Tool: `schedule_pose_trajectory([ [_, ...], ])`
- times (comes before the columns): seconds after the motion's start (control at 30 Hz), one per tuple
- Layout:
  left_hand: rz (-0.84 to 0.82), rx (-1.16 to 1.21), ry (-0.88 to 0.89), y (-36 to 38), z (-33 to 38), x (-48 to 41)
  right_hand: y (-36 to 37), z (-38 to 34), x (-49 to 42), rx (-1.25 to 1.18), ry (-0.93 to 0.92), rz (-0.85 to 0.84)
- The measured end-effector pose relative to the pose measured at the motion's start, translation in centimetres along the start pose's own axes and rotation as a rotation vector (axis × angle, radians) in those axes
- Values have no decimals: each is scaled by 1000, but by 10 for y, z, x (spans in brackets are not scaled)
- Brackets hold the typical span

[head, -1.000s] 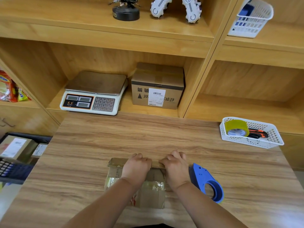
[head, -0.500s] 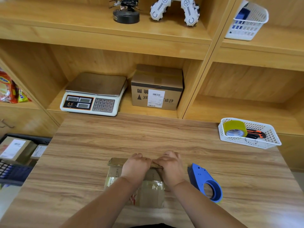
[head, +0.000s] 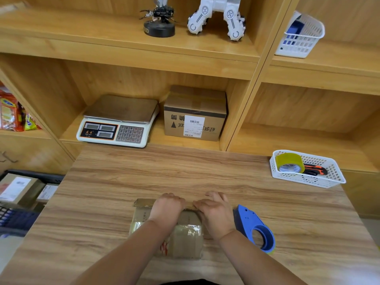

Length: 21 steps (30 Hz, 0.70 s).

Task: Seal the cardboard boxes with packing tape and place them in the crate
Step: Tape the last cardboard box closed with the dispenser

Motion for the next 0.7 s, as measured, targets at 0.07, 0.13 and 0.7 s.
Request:
schedule_pose_trajectory([
  [0.07,40,12,18,-8,2,5,5,2,2,24,9,-34],
  [0.13,145,39,63,-18,0,11,11,5,5,35,19,-96],
  [0.7,157,175,-194,28,-55,61,46,11,50,-325,316,-351],
])
Point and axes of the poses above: each hand's wrist, its own x-axis away from the middle knuckle, its own y-axis out of the palm, z = x × y, the point moved 8 cm from there along -x, towards the middle knuckle, and after that the axes turned 14 degrees about x, right-handed, at the moved point
